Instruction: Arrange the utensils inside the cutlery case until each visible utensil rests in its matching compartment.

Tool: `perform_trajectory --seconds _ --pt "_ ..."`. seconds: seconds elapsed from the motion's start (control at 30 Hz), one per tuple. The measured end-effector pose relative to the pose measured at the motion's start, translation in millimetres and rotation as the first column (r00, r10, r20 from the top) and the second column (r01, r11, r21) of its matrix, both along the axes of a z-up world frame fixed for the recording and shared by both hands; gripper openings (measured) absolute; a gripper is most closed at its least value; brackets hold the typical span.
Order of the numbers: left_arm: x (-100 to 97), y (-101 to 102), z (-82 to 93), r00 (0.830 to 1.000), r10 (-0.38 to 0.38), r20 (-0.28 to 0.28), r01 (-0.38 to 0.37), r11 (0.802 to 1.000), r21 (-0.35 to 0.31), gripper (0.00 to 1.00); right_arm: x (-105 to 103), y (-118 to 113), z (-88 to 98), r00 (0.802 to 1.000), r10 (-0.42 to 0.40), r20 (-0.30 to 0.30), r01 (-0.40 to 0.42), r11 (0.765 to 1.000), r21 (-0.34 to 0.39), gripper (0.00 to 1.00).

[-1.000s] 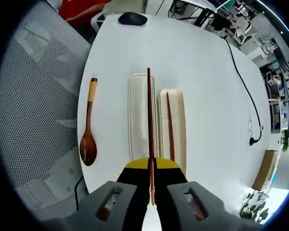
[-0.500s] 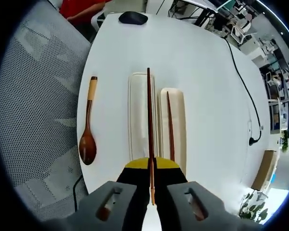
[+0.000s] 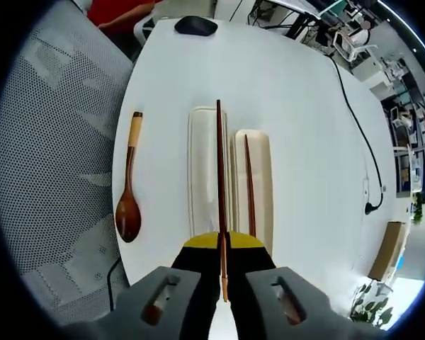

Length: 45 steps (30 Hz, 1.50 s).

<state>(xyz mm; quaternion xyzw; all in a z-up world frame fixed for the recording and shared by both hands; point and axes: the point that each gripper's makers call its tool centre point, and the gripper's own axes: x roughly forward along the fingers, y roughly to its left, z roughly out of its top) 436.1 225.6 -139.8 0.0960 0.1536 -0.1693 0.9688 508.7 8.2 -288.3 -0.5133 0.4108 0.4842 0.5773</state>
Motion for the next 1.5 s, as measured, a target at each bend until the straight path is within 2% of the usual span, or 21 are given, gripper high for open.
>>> perform_trajectory --seconds 0.57,0.73,1.13,1.5 --pt "-1.2 0 0.0 1.000 0.002 0.000 -0.002 1.000 -0.003 0.59 20 2 7.0 0.998 0.001 0.069 -0.001 1.000 0.004 0.00" --pt "-1.2 0 -0.5 1.000 0.003 -0.001 -0.003 1.000 -0.005 0.59 28 9 8.2 0.998 -0.020 0.066 0.018 0.999 0.035 0.00" --pt "-0.9 1 -1.4 1.000 0.008 -0.004 -0.008 1.000 -0.006 0.59 41 16 1.5 0.998 -0.027 0.062 0.025 0.999 0.044 0.00" --pt "0.9 2 -1.5 1.000 0.015 -0.007 -0.015 1.000 -0.011 0.59 46 13 -6.8 0.998 -0.067 0.022 0.066 0.996 0.063 0.00"
